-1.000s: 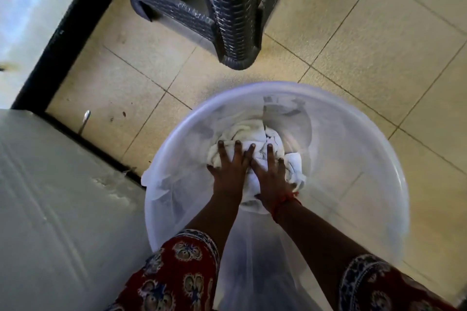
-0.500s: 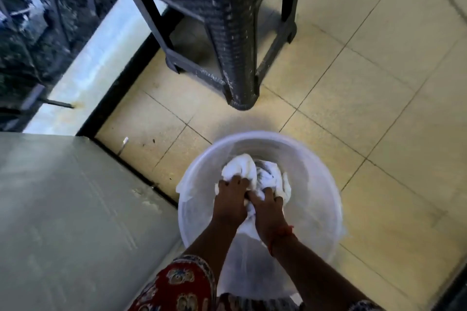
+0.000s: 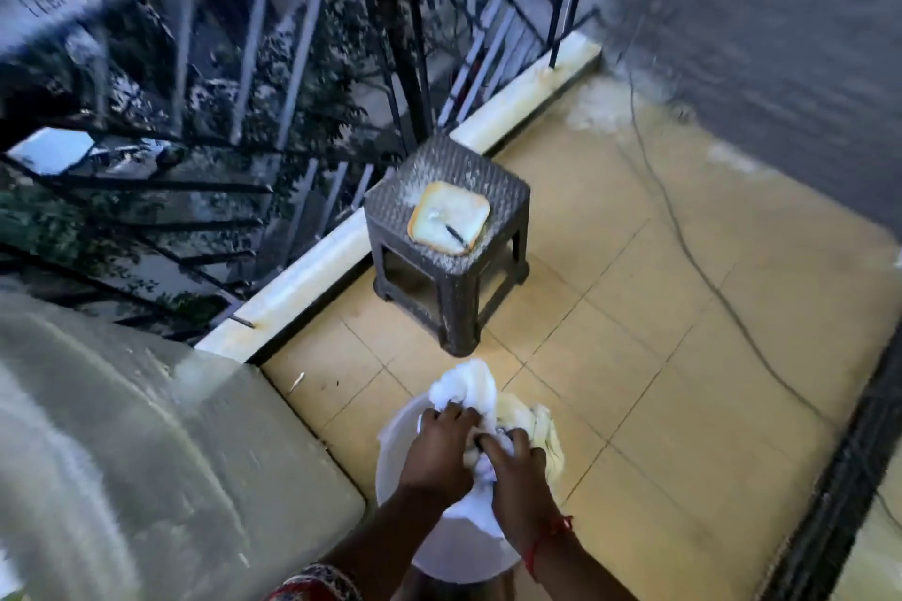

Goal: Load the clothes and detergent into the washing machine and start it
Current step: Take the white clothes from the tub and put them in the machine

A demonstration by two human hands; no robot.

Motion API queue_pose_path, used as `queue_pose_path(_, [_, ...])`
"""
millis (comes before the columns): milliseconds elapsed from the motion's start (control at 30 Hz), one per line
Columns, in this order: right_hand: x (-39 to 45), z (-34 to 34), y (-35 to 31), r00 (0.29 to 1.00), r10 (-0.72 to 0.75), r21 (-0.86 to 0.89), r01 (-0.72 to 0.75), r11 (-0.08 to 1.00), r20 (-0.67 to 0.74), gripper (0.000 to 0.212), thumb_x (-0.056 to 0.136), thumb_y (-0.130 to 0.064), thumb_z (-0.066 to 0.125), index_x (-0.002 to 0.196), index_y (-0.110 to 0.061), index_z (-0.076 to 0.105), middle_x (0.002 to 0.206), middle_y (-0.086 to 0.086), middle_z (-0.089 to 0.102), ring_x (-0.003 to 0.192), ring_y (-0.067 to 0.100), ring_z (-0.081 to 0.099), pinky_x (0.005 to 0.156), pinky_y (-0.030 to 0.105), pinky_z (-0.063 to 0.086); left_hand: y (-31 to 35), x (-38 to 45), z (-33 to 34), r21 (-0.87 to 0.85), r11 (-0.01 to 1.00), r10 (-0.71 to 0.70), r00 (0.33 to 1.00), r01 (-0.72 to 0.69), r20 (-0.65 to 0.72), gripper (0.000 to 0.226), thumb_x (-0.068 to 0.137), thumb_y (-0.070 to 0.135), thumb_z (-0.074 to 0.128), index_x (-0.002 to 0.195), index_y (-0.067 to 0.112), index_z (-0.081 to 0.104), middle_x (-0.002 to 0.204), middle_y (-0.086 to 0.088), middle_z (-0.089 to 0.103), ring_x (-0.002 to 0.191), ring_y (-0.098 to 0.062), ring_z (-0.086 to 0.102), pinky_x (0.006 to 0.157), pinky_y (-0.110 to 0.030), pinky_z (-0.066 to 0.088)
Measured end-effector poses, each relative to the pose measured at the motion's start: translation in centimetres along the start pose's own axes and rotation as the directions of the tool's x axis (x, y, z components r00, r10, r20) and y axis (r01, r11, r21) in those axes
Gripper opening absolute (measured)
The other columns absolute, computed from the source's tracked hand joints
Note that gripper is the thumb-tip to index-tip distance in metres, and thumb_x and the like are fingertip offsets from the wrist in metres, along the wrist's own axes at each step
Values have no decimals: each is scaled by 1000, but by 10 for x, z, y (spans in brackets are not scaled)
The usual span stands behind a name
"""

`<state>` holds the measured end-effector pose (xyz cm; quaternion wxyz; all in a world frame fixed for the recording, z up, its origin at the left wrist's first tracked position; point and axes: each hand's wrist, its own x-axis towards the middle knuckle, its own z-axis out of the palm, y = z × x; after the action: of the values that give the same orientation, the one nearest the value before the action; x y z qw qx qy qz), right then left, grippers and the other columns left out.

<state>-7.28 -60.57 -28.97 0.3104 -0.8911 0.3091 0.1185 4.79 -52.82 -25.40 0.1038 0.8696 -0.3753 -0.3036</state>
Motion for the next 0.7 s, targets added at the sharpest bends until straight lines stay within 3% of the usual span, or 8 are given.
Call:
queue_pose_path(67, [-21,-41,-19,1000,-18,-33,19,999,25,74,60,-34,84,116,-52,40,117,-10,31,85,23,52,73,24,41,24,-29,-43,27,1000,9,1000,-8,-26,61,66,31,39,126,24,48,126,-1,48,110,-29,46,89,-34,39])
queue_pose_path(167, [-53,-99,-54,988,-133,-69,127,989,-83,68,65,-5,60,116,-46,42,116,0,41,81,26,54,71,34,50,46,-69,-87,46,999,17,994,-12,-110,59,71,26,51,129,28,43,128,2,46,110,-27,44,92,-34,42])
queue_pose_path(267, [-81,-147,-99,957,-251,-121,235,964,-148,47,60,-21,51,101,-43,46,98,-3,47,73,15,46,52,23,49,56,-114,-122,-41,998,-59,980,52,-188,56,71,32,58,124,37,41,126,7,44,111,-23,43,86,-37,49])
queue_pose_path(300, [-86,-152,-109,953,-269,-157,248,956,-137,43,60,-28,56,99,-44,46,97,-5,46,71,12,46,50,21,48,58,-125,-133,-72,996,-73,976,59,-205,56,71,32,58,123,37,41,126,6,44,112,-23,42,85,-37,50])
queue_pose_path(367, [-98,-168,-136,948,-304,-144,289,946,-92,53,58,-29,71,102,-46,47,103,-5,48,66,15,54,57,26,51,57,-151,-161,-110,991,-103,963,77,-250,57,70,28,57,125,34,42,127,4,43,113,-24,40,87,-36,48])
queue_pose_path(433, [-112,-184,-169,952,-299,-106,292,951,-63,58,71,-11,60,114,-48,45,120,-2,46,85,27,57,76,34,50,50,-177,-188,-119,989,-124,942,91,-313,61,69,21,59,127,30,43,128,1,43,115,-25,38,91,-33,44])
queue_pose_path(500, [-122,-200,-203,919,-394,-119,393,912,15,60,81,-5,46,124,-46,42,131,0,33,103,30,47,89,32,41,43,-201,-215,-139,985,-152,912,106,-382,63,69,20,64,127,28,44,128,0,42,118,-25,38,92,-32,42])
queue_pose_path(700, [-154,-218,-315,760,-649,-71,646,760,-37,60,82,0,47,121,-45,39,123,-2,28,108,26,41,90,36,44,5,-301,-294,-165,974,-227,734,158,-640,60,63,25,68,120,29,48,122,2,44,109,-25,44,88,-33,42])
